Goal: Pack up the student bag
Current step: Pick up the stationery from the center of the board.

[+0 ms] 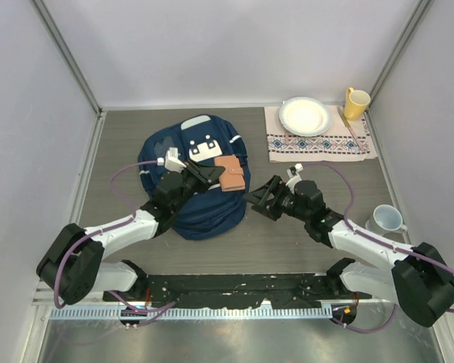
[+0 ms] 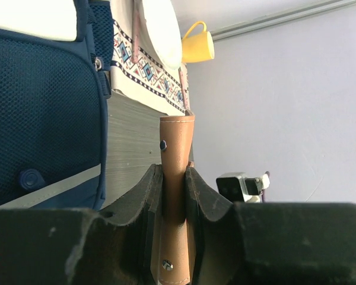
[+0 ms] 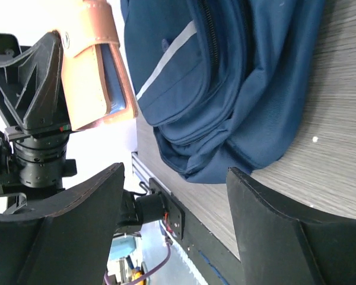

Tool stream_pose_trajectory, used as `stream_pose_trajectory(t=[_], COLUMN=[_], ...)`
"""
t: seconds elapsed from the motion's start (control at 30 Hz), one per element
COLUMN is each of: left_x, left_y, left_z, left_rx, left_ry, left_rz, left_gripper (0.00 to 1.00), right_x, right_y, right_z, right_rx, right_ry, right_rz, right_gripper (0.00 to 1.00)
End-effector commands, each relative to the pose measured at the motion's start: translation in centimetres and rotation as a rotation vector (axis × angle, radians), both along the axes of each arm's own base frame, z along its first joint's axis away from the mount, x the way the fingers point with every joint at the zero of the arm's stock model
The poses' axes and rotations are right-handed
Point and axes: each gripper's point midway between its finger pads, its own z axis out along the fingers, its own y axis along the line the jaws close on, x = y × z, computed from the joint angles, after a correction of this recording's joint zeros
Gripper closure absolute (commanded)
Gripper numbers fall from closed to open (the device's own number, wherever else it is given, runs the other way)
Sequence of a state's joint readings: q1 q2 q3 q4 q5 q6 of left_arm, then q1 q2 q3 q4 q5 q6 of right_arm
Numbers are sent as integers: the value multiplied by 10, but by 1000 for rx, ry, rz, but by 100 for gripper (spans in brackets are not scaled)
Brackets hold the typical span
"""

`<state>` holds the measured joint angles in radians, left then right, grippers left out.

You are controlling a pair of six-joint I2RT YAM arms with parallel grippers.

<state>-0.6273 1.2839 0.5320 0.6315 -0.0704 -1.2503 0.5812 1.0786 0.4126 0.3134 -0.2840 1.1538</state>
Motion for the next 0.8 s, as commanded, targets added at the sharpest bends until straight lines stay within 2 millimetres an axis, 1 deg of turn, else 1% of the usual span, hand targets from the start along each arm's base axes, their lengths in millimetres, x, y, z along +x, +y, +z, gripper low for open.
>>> stream_pose_trajectory(t=[0.0, 0.03, 0.07, 0.13, 0.2, 0.4, 0.43, 0.47, 0.57, 0.6, 0.63, 0.67, 0.7, 0.73, 0.77], left_x=[5, 5, 4, 5, 5, 4, 4, 2, 0, -1, -3, -4, -6, -7, -7], left_y=[-4, -5, -4, -4, -3, -6, -7, -8, -11, -12, -14, -14, -16, -17, -18], left_z=[38, 39, 37, 37, 35, 33, 32, 32, 34, 35, 38, 37, 36, 37, 36], left_rx=[-81, -84, -84, -87, -88, -88, -89, -90, -103, -109, -120, -128, -134, -139, -139], left_ry=[-67, -66, -61, -58, -54, -45, -42, -41, -41, -43, -53, -48, -44, -49, -47], left_rz=[-1, -2, -1, 4, 6, -9, -13, -21, -41, -48, -55, -59, -67, -73, -76], left_gripper=[78, 78, 78, 78, 78, 78, 78, 78, 79, 79, 79, 79, 79, 79, 80], right_x=[4, 5, 5, 4, 3, 11, 13, 16, 22, 24, 25, 28, 30, 30, 31], right_y=[22, 26, 28, 33, 35, 33, 34, 35, 36, 38, 39, 42, 42, 44, 46], right_z=[37, 45, 45, 53, 56, 68, 65, 69, 64, 71, 73, 66, 72, 73, 70], right_rx=[115, 145, 156, 191, 202, 231, 226, 229, 232, 261, 277, 282, 310, 323, 326], right_ry=[-81, -107, -106, -125, -136, -178, -168, -173, -170, -191, -193, -167, -187, -190, -185], right_rz=[9, 14, 18, 27, 30, -16, -20, -28, -46, -46, -46, -47, -47, -39, -36], right_gripper=[25, 25, 25, 25, 25, 25, 25, 25, 24, 25, 24, 25, 26, 31, 35])
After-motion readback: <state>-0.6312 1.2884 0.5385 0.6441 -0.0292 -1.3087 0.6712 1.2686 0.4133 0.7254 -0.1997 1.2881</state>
